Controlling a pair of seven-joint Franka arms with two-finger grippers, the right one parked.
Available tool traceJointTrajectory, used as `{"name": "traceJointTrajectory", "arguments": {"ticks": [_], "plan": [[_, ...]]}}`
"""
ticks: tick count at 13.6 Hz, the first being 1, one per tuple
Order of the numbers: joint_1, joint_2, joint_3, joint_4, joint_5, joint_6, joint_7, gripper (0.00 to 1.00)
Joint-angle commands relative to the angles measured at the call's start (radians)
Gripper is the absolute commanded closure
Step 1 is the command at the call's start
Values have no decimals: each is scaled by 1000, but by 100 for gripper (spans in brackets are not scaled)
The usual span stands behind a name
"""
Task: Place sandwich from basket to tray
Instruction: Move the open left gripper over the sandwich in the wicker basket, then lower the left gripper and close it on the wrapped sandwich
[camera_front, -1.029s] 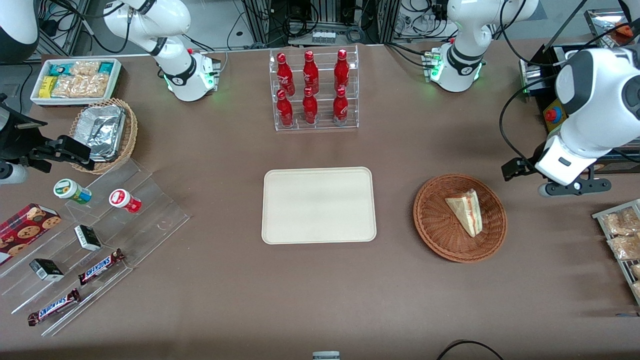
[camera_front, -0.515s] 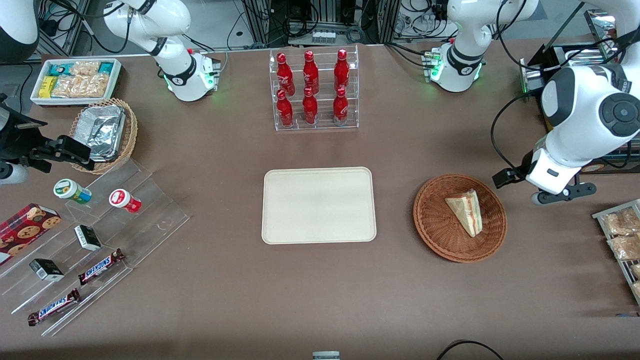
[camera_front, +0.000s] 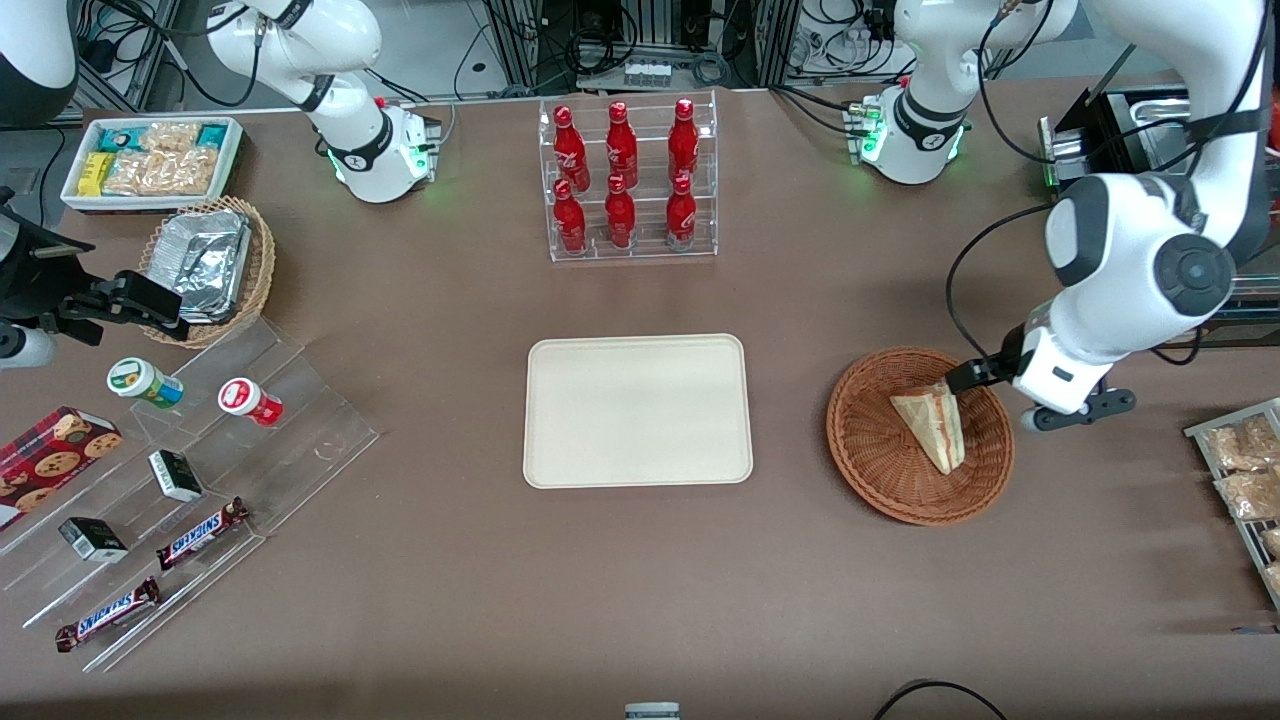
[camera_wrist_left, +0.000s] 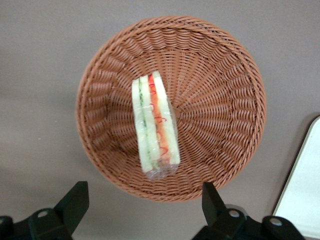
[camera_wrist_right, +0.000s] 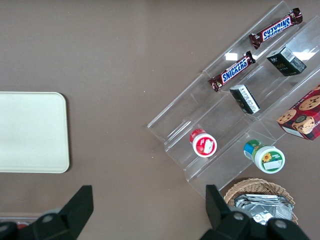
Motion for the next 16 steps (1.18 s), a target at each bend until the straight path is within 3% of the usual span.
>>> {"name": "traceJointTrajectory", "arguments": {"ticks": [1, 7, 10, 16], "plan": [[-26, 36, 3, 1, -6, 50, -65, 0], [-39, 33, 4, -48, 16, 148, -111, 0], [-39, 33, 3, -113, 71, 259, -167, 0], [-39, 54, 1, -122, 72, 259, -214, 0]]}}
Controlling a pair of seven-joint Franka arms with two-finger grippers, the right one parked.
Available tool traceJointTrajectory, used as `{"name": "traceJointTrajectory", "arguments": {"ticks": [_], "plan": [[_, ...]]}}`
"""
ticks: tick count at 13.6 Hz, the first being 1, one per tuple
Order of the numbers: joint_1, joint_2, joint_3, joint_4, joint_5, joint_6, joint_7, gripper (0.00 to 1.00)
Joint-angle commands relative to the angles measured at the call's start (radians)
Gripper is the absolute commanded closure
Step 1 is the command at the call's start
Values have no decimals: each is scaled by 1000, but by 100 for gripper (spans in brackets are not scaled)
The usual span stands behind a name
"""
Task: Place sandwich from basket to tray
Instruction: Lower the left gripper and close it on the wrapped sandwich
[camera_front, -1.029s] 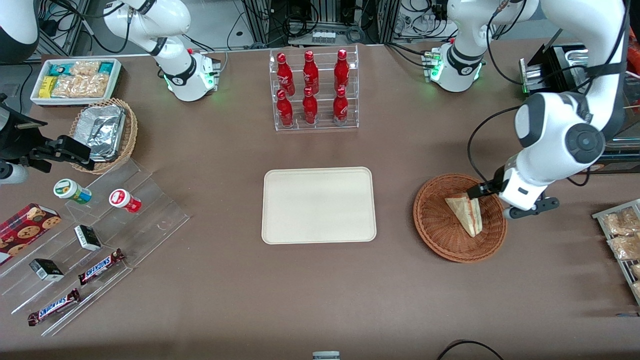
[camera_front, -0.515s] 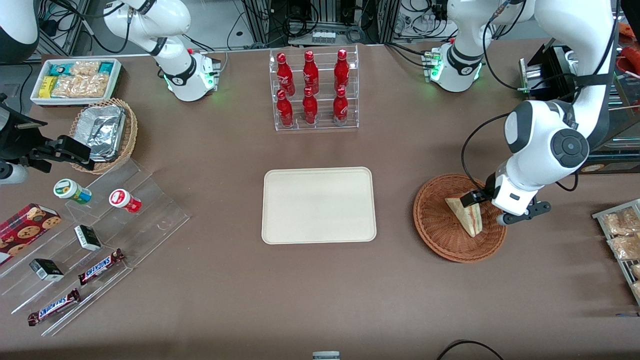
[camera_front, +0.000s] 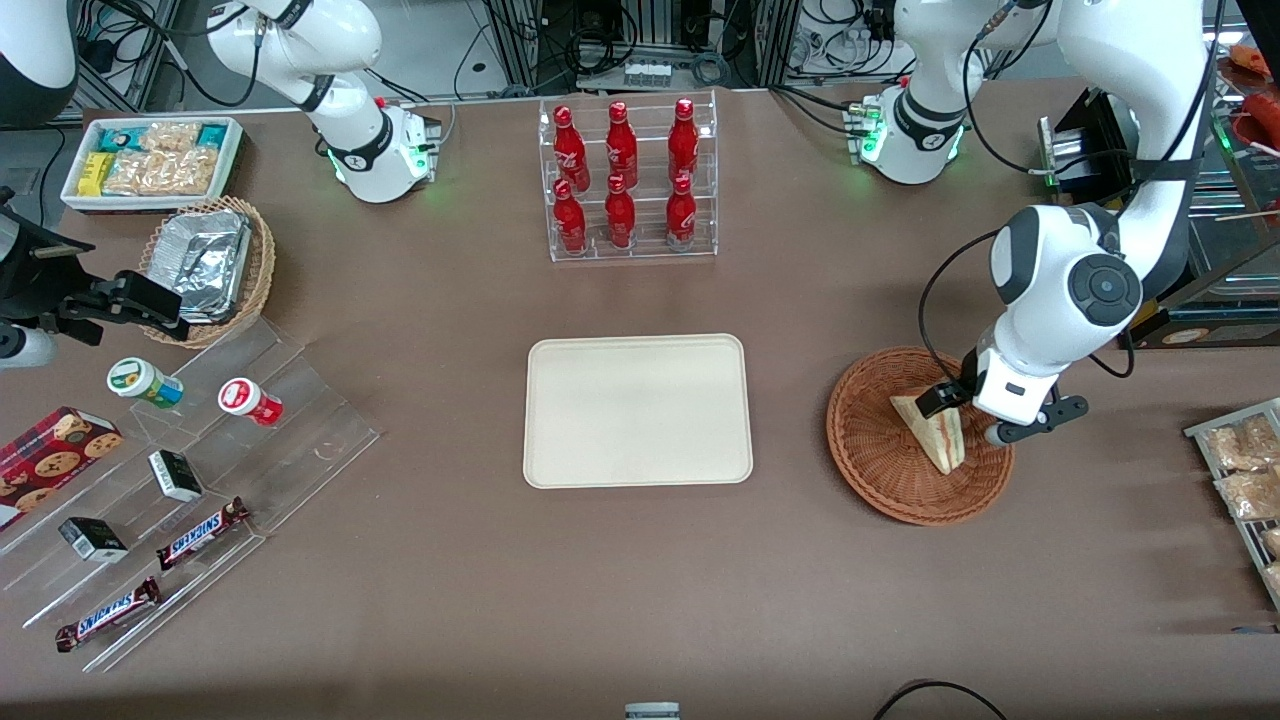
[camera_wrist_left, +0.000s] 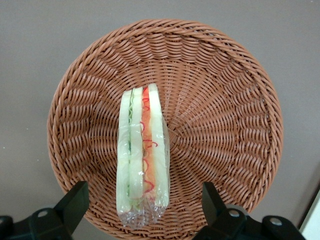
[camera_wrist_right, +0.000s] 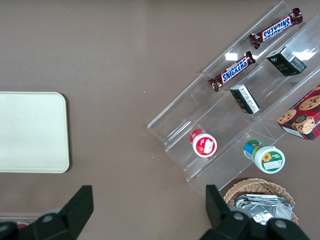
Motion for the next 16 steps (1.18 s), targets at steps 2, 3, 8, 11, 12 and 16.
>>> {"name": "traceJointTrajectory", "arguments": {"ticks": [2, 3, 8, 11, 12, 16], "plan": [[-10, 22, 1, -7, 20, 8, -42, 0], [-10, 33, 0, -6, 20, 8, -42, 0], [-10, 61, 0, -4, 20, 8, -44, 1], [-10, 65, 0, -6, 20, 2, -67, 38], [-10, 64, -2, -6, 20, 0, -72, 56], [-10, 64, -2, -6, 22, -3, -70, 100]]}}
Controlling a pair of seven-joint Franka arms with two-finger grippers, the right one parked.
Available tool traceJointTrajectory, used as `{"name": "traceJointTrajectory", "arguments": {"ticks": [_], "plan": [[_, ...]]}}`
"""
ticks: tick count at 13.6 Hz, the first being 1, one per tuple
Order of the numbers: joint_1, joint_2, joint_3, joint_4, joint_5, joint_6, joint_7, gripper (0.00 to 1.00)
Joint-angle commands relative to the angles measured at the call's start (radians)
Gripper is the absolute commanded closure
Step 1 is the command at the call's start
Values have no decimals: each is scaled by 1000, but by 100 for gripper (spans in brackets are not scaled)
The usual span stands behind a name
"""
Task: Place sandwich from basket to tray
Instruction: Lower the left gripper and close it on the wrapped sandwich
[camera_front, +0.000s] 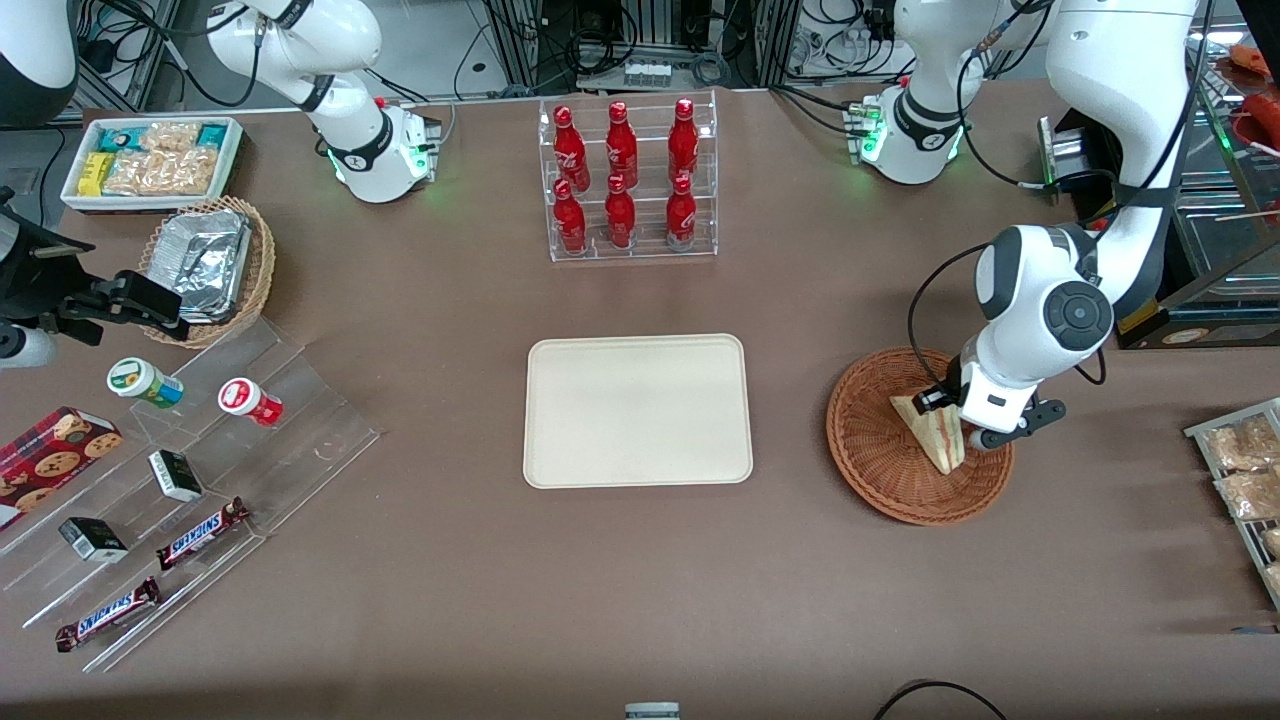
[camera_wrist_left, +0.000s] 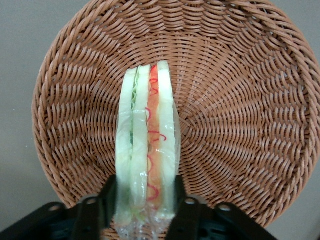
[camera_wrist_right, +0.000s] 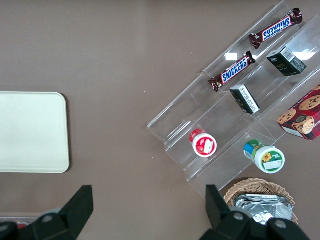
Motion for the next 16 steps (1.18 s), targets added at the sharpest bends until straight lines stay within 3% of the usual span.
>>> {"name": "traceJointTrajectory", "arguments": {"ticks": [1, 9, 16], "plan": [[-6, -5, -1, -2, 19, -2, -29, 100], [-6, -19, -1, 66, 21, -117, -16, 100], [-20, -22, -2, 211, 21, -304, -16, 100]]}}
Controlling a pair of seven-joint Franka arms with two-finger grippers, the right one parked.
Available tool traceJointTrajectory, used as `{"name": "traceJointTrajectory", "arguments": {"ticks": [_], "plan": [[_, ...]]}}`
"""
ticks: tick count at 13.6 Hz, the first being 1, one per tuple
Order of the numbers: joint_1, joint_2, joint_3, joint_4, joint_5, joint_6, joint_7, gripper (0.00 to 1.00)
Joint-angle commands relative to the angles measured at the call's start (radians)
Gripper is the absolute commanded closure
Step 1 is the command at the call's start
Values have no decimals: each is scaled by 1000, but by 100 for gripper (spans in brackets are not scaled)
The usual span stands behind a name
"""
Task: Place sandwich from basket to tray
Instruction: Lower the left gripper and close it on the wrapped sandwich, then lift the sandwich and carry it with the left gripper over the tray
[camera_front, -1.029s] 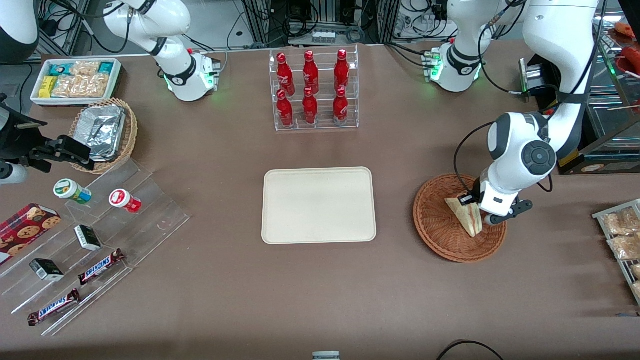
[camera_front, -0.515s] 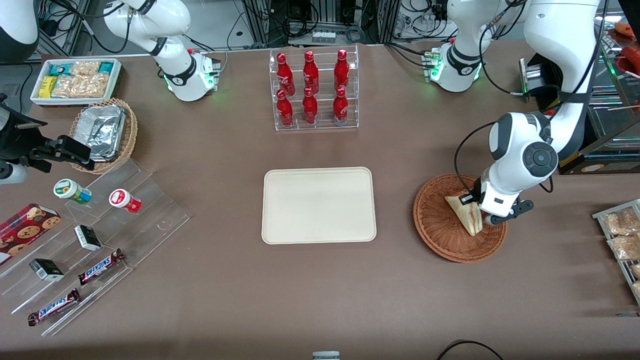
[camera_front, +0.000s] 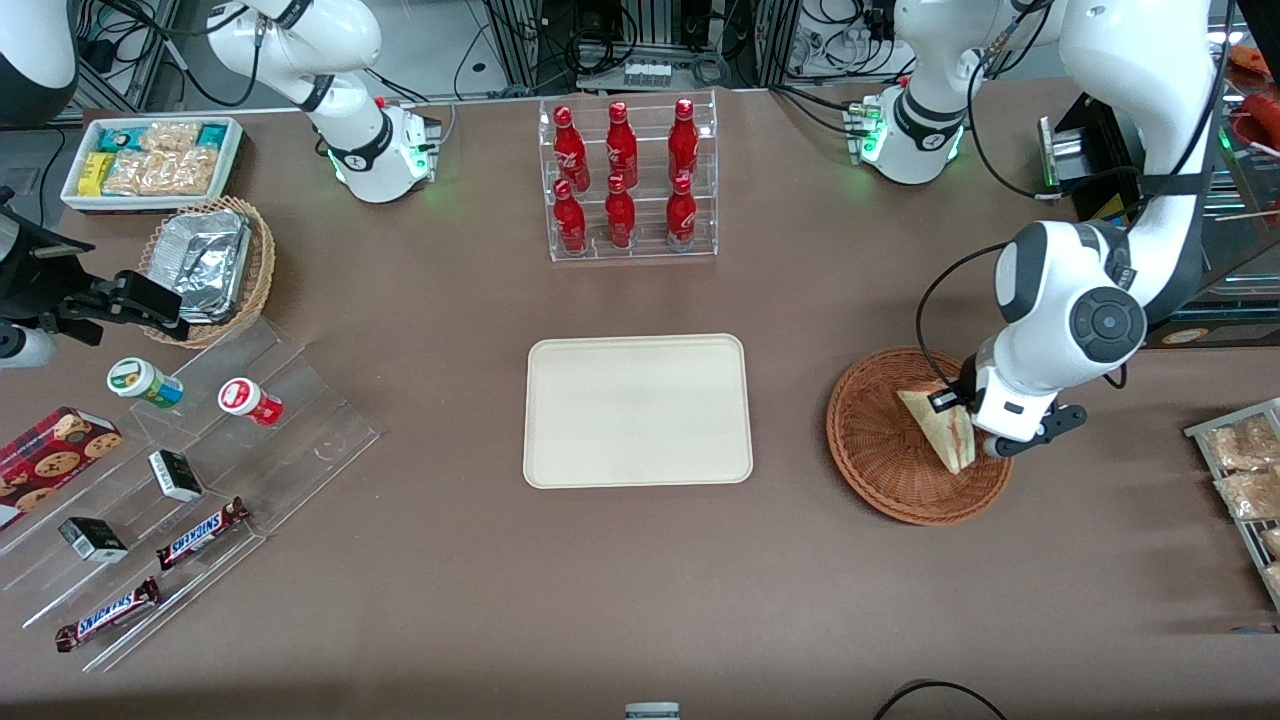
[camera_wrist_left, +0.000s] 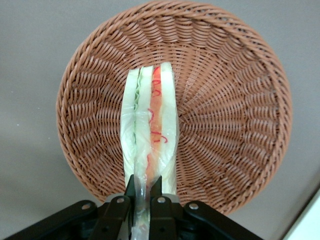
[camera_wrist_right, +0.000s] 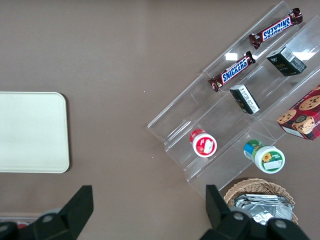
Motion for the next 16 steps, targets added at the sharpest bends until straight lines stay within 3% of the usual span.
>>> {"name": "traceJointTrajectory", "arguments": {"ticks": [1, 16], "plan": [[-14, -12, -2, 72, 15, -96, -15, 100], [-290, 10, -11, 123, 15, -116, 44, 100]]}}
